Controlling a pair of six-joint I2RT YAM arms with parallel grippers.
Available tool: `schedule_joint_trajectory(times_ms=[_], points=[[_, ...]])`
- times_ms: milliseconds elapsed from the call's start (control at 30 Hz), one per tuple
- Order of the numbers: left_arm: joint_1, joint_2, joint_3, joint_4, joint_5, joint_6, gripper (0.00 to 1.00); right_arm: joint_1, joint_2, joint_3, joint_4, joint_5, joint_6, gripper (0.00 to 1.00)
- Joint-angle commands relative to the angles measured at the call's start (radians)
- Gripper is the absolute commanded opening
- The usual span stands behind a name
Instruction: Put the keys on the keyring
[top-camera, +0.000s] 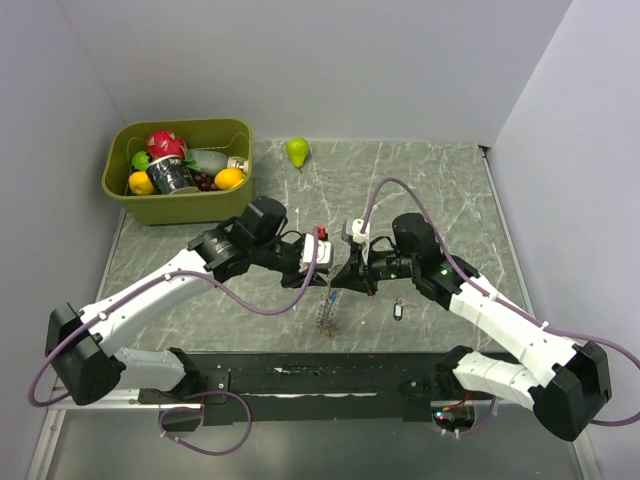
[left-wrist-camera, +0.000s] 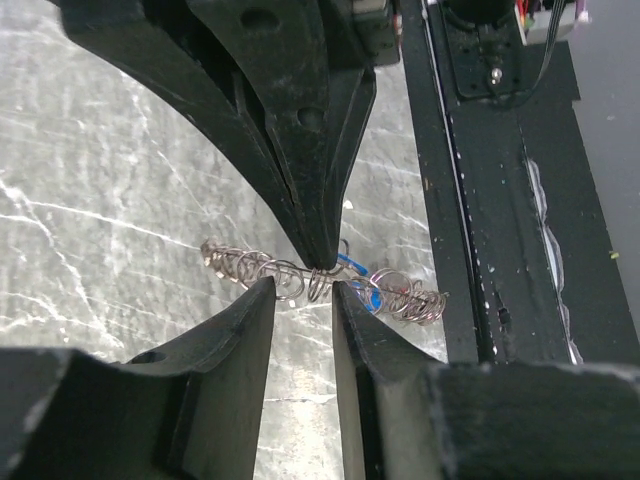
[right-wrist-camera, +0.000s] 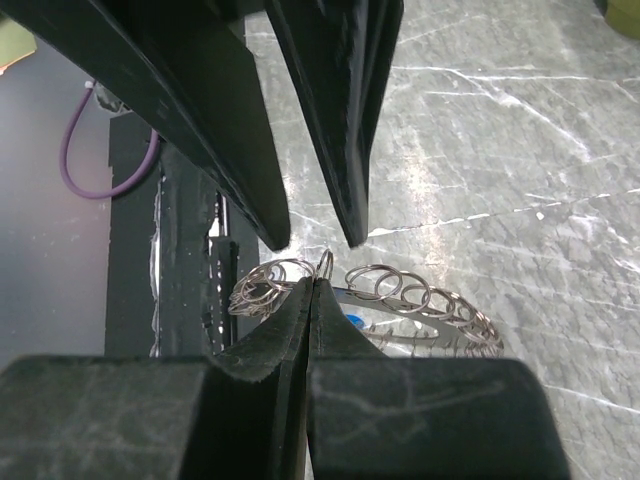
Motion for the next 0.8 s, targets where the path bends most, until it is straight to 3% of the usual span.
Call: schedule_joint_trajectory(times_ms=[0,200,433,667,700,767], points=[[-0.004,0.023,0.041,-0.015,0.043,0.034,0.36,-0.003,-0.029,0.042,0.049,-0.023,-0.006,0.00],[-0.005,0.025,0.023,0.029,0.054,0.018,0.35,-0.003,-0.038,0.032,0.072,-0.041,0.007,0.00],[-0.007,0.054,0.032,0.011,0.050,0.026,0.23,-0.003,-0.038,0.024,0.084,-0.038,0.013,0.00],[-0.005,0.053,0.027,0.006,0.040,0.034,0.23,-0.003,-0.040,0.018,0.106,-0.041,0.022,0.00],[-0.007,0.053,0.027,0.008,0.040,0.035,0.21,-0.005,-0.040,0.019,0.103,-0.039,0.022,0.00],[-0.005,0.051,0.030,0.008,0.045,0.041,0.06,-0.003,-0.040,0.019,0.106,-0.039,0.022,0.00]])
